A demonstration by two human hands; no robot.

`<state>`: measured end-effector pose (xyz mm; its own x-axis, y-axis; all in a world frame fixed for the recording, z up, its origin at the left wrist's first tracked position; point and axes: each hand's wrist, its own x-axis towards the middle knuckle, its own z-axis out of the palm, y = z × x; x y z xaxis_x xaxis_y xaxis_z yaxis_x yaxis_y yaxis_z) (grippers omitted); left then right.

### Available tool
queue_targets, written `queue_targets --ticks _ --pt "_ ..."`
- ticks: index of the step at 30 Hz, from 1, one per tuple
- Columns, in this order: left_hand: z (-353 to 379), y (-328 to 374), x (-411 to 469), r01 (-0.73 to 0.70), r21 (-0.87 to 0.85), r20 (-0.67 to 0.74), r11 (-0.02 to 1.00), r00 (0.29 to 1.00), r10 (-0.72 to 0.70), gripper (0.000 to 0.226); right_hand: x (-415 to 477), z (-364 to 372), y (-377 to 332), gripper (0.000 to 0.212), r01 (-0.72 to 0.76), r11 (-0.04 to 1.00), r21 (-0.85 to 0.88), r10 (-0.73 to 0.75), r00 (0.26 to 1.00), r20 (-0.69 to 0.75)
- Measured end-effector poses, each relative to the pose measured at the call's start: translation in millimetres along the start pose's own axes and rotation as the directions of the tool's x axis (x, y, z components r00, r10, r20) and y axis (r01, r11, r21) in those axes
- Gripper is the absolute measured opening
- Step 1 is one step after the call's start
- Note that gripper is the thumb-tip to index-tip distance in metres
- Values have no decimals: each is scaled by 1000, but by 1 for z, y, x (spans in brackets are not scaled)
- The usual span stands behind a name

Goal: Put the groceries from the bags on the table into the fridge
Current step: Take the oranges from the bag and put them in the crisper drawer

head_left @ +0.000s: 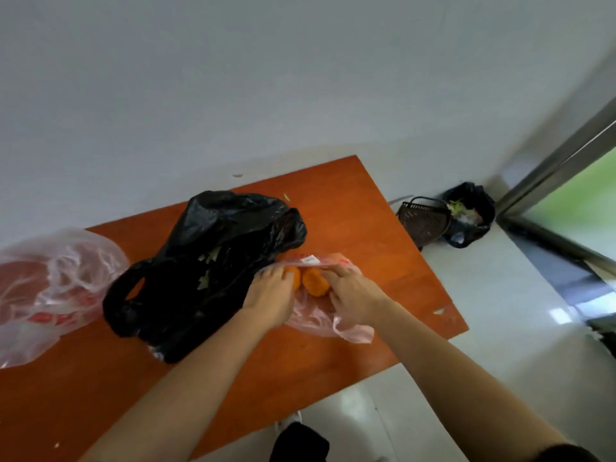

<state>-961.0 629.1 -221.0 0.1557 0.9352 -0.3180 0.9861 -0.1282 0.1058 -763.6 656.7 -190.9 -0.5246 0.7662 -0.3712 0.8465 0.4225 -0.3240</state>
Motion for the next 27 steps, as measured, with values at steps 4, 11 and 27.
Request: queue_targets --ticks 4,11,27 --pt "0 -13 33 1 118 107 993 994 -13 60 30 14 11 63 2 991 -132 1 1000 22" --pt "28 -30 66 49 -58 288 997 957 -31 97 67 37 24 77 91 966 -240 -101 994 -31" --pt "-44 -22 42 165 -446 24 880 985 -173 74 65 -36 46 90 146 924 354 -138 989 -47"
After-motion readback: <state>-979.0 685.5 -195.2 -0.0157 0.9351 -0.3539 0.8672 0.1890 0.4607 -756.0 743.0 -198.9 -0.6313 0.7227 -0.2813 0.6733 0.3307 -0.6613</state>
